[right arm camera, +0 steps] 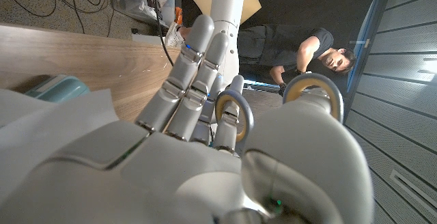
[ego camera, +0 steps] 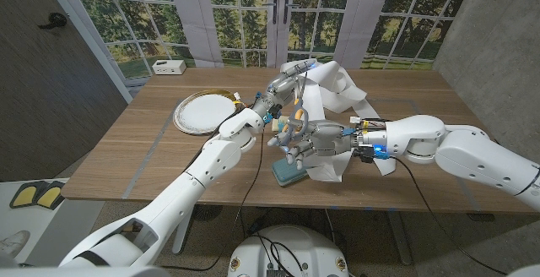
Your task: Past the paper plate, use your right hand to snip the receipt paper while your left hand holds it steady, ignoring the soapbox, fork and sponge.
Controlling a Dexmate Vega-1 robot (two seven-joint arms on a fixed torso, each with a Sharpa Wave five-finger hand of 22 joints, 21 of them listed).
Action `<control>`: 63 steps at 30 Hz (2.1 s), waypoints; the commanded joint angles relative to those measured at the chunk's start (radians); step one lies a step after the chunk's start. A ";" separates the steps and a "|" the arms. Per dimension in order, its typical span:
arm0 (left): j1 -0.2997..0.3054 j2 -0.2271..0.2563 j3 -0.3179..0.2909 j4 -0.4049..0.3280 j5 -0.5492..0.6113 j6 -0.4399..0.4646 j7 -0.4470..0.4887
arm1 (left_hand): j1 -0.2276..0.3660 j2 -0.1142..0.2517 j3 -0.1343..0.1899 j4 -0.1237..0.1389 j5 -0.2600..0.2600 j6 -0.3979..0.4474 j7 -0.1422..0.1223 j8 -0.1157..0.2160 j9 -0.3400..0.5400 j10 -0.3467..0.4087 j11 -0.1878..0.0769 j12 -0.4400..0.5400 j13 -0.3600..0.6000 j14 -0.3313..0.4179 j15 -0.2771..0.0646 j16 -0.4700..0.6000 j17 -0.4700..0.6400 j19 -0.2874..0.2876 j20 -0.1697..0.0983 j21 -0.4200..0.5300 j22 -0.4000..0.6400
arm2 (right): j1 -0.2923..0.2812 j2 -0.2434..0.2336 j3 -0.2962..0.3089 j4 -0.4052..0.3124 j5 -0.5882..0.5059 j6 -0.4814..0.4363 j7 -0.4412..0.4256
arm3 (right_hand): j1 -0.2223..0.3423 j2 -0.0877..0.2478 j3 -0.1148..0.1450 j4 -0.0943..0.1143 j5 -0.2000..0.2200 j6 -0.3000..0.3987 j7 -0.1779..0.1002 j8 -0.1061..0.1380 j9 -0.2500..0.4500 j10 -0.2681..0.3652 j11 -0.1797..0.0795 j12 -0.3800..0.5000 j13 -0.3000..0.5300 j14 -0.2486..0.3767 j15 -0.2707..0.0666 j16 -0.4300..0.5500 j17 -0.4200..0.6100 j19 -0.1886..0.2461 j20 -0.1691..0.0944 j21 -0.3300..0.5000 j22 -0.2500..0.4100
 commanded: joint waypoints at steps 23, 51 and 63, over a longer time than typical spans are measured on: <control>-0.003 0.007 0.000 0.010 -0.002 -0.011 -0.028 | -0.007 -0.001 0.011 -0.001 0.003 0.017 -0.003 -0.015 -0.002 0.001 -0.003 0.004 0.002 0.013 -0.113 -0.009 0.004 -0.011 -0.033 0.023 -0.022 | 0.052 0.030 -0.021 0.065 -0.001 -0.058 -0.026 | 0.013 0.017 0.008 0.003 0.008 -0.080 0.090 -0.004 -0.036 0.005 -0.009 0.010 0.004 -0.002 -0.003 0.007 0.000 0.008 0.001 -0.004 0.004; -0.007 -0.006 0.002 0.038 0.008 -0.029 -0.033 | -0.011 -0.003 0.011 -0.002 0.002 0.025 -0.003 -0.029 -0.004 0.006 -0.002 0.001 -0.001 0.016 -0.114 -0.020 0.005 -0.017 -0.036 0.047 -0.052 | 0.046 0.033 -0.011 0.099 -0.002 -0.062 -0.050 | 0.013 0.022 0.008 0.005 0.008 -0.078 0.087 -0.005 -0.070 0.005 -0.010 0.009 0.001 -0.014 -0.002 0.005 0.000 0.002 0.004 -0.010 0.005; -0.002 -0.006 0.001 0.036 0.007 -0.034 -0.037 | -0.012 -0.004 0.011 -0.002 0.001 0.030 -0.004 -0.035 -0.005 0.007 0.000 0.000 0.000 0.019 -0.114 -0.024 0.005 -0.020 -0.035 0.057 -0.067 | 0.040 0.034 -0.006 0.108 -0.006 -0.060 -0.063 | 0.011 0.026 0.008 0.008 0.008 -0.080 0.086 -0.006 -0.084 0.001 -0.011 0.007 0.001 -0.014 -0.003 0.005 -0.002 0.001 0.005 -0.011 0.005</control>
